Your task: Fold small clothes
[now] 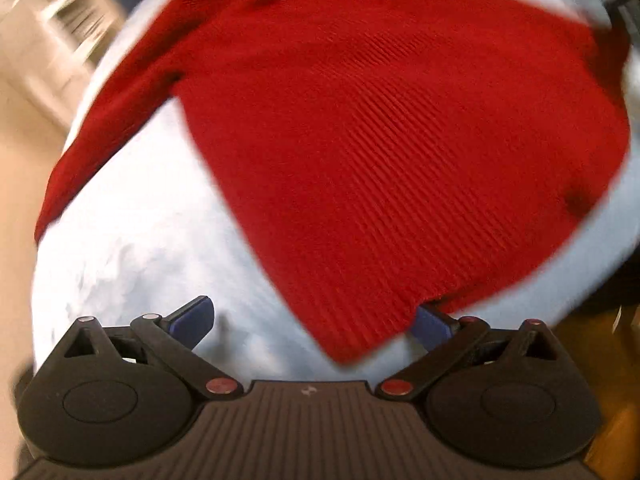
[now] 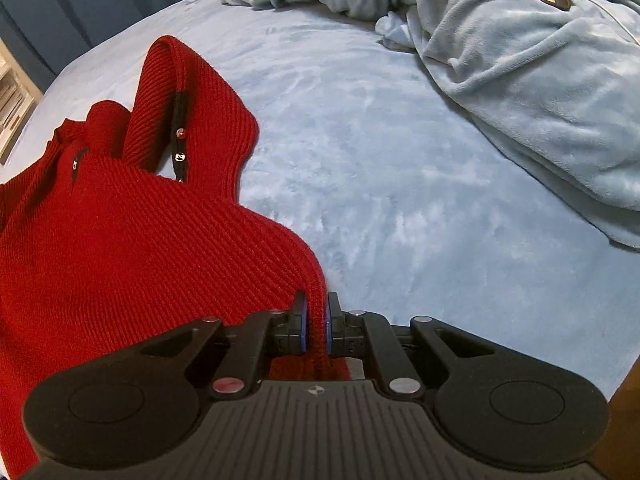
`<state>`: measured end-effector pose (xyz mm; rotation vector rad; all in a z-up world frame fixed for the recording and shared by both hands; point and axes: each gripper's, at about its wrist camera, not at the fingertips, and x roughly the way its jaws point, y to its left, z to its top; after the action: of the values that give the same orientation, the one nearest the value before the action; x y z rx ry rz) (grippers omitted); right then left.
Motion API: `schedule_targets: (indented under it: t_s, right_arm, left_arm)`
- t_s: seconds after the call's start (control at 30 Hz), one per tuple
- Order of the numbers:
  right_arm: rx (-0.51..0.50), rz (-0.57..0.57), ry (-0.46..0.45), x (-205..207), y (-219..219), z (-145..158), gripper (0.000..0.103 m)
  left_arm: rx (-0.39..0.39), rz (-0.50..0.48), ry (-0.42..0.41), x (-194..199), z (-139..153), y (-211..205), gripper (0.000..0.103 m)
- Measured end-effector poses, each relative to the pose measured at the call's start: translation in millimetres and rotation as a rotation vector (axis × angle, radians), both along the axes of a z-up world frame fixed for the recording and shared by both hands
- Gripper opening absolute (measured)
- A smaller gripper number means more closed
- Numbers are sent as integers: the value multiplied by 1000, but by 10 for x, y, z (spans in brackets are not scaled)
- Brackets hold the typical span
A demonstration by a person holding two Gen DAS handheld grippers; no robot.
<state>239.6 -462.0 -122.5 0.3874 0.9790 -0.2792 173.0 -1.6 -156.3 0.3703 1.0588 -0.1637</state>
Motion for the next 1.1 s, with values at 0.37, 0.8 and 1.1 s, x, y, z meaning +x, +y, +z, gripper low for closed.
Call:
schedule_targets:
  t_s: [0.37, 0.8, 1.1]
  right_arm:
    - [59, -37, 2, -38, -55, -92, 11]
    - [-63, 172, 8, -567, -173, 128, 43]
    - [-93, 279, 47, -433, 36, -117, 48]
  left_arm:
    - [-278, 402, 128, 580, 53, 759, 103]
    - [-271, 486, 135, 856, -11, 682, 103]
    - [-291, 563, 118, 980, 23, 851, 103]
